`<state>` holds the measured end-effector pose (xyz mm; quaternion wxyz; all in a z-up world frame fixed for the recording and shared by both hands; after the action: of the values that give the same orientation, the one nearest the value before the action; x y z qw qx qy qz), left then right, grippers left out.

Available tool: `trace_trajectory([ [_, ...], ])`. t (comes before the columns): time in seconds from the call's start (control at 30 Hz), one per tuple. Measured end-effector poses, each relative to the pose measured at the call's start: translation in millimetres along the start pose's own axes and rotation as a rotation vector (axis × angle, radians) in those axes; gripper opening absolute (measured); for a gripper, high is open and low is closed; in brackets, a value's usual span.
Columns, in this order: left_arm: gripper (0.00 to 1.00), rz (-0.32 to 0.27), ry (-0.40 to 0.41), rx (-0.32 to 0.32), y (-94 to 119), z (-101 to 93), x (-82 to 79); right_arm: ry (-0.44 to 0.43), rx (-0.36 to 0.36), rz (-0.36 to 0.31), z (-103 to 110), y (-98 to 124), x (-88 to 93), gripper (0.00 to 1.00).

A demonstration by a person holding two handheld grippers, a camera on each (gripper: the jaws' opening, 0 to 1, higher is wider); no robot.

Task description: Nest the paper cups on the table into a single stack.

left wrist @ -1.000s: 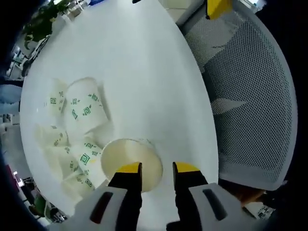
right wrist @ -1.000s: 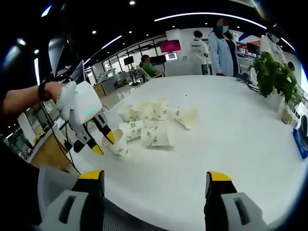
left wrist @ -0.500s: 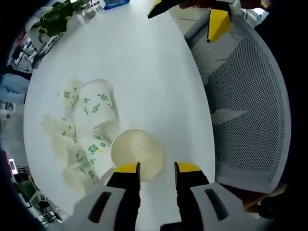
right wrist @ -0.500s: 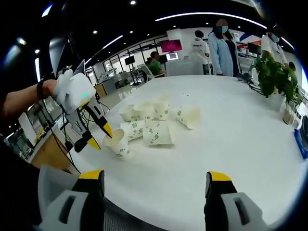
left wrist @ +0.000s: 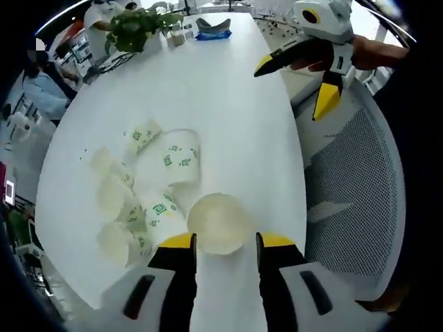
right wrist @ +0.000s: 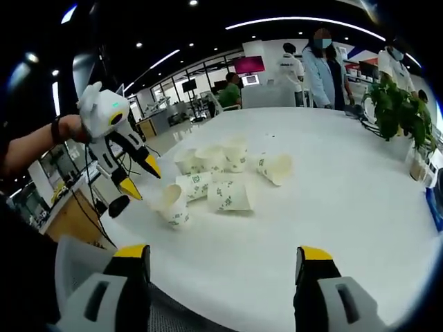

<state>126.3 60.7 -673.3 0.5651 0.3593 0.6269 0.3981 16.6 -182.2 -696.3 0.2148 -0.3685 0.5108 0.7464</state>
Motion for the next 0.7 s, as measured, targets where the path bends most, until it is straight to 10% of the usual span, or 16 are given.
trace_trajectory([
  [0.7,0.47,-0.312,0.365,-0.109,12,-23.8,46.0,0.059,-0.045,0.033,3,-14,-5.4,0.87],
])
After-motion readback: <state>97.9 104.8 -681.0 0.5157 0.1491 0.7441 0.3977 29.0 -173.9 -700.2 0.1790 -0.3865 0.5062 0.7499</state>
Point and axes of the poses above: the point that each gripper's makers call its tool centre point, and the gripper's own axes: y roughly backward along the fingers, z roughly to its left, x roughly out of its underside, the point moved 8 cm from there along y, roughly backward along the fingers, and after that the axes turned 4 degrees about x, right-handed, at the moved point
